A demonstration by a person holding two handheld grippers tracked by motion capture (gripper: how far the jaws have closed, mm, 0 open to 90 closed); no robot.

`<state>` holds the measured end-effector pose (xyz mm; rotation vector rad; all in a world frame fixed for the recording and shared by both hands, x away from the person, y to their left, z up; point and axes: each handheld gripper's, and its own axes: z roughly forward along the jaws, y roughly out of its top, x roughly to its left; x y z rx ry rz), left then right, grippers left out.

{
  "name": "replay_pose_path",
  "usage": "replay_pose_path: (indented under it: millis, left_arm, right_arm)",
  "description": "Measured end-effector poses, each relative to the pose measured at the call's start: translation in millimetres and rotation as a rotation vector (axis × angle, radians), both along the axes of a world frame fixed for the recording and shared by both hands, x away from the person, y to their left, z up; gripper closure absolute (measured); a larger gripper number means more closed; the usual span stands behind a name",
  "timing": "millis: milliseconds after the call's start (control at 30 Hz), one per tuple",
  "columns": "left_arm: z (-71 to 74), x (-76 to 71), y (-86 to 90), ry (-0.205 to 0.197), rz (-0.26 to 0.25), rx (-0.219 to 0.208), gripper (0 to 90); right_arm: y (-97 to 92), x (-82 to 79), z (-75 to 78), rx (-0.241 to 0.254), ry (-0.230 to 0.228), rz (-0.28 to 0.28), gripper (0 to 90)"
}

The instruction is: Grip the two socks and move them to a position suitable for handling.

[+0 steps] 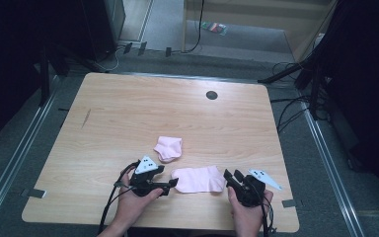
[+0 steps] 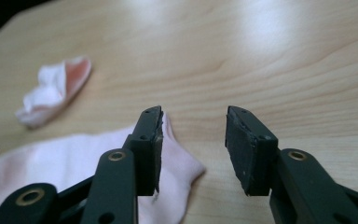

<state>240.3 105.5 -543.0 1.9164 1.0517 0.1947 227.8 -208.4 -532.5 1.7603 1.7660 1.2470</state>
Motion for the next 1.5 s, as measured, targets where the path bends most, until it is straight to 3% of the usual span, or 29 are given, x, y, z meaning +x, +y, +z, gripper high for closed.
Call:
replay_pose_path:
  millis: [33,133,167,233,300,333,367,400,433,467,567,600,767,900,1033,1133,1267,1367,1467,1500]
  left_arm:
    - [-1.0,0.2,-1.1,0.003,-0.005,0.009,33.1]
    - [-3.7,1.7,-2.6,0.010,0.017,0.033,37.4]
    - [-4.9,3.4,-1.7,0.020,0.024,0.033,46.5]
    - [-5.5,4.2,-1.2,0.024,0.026,0.034,50.3]
    - [-7.1,6.2,0.0,0.040,0.015,0.031,62.0]
    - [-7.9,7.4,1.8,0.048,0.003,0.027,72.3]
    - [-8.2,8.2,3.0,0.056,-0.012,0.016,77.6]
    - [-8.2,8.2,3.0,0.056,-0.012,0.016,81.8]
    - [-7.5,8.2,6.0,0.065,-0.037,-0.002,87.1]
    - [-6.2,7.9,8.0,0.066,-0.042,-0.001,89.7]
    - [-4.0,7.3,11.3,0.061,-0.048,-0.014,90.0]
    - [-1.0,6.3,16.3,0.049,-0.052,-0.016,90.0]
    - [5.2,2.6,33.8,0.041,-0.042,-0.043,90.0]
    - [14.8,-11.5,66.2,0.015,-0.012,-0.057,90.0]
    - [19.5,-27.1,98.0,-0.009,0.044,-0.047,90.0]
    - [13.1,-37.0,111.1,0.025,0.042,-0.097,90.0]
    - [9.8,-45.5,105.1,0.024,0.030,-0.082,90.0]
    - [8.1,-47.6,100.9,0.023,0.022,-0.057,90.0]
    - [3.9,-47.6,102.7,0.041,0.024,-0.047,90.0]
    - [0.1,-46.1,103.5,0.065,0.014,-0.041,90.0]
  right_arm:
    - [2.5,3.6,-6.4,-0.033,0.015,0.036,54.2]
    - [7.7,5.3,-10.4,-0.066,0.022,0.071,53.7]
    - [15.3,5.6,-12.5,-0.130,0.017,0.108,54.1]
    - [18.0,5.1,-12.9,-0.149,0.020,0.117,54.7]
    - [24.5,4.4,-15.2,-0.224,0.024,0.138,59.3]
    - [27.7,2.1,-16.0,-0.270,0.020,0.119,69.6]
    - [28.1,1.7,-16.0,-0.283,0.018,0.115,73.2]
    - [28.1,1.7,-16.0,-0.283,0.018,0.115,73.2]
    - [27.3,1.4,-15.4,-0.267,0.025,0.129,82.7]
    - [27.3,0.8,-15.0,-0.262,0.030,0.128,84.4]
    - [27.9,0.0,-13.9,-0.262,0.029,0.134,85.7]
    - [28.3,-0.8,-10.6,-0.226,0.018,0.141,86.1]
    - [30.2,-0.7,-1.2,-0.189,-0.009,0.157,86.4]
    - [41.9,-3.2,10.1,-0.141,-0.024,0.218,86.8]
    - [53.8,-8.5,15.8,-0.137,-0.022,0.310,87.5]
    - [54.6,-8.7,16.7,-0.063,0.010,0.360,87.4]
    - [66.0,-9.4,12.3,-0.074,0.001,0.407,87.2]
    - [84.8,-6.5,4.7,-0.116,-0.006,0.457,86.8]
    - [88.7,-3.6,-1.2,-0.128,0.012,0.460,86.3]
    - [88.7,-1.2,-5.4,-0.139,0.027,0.454,85.3]
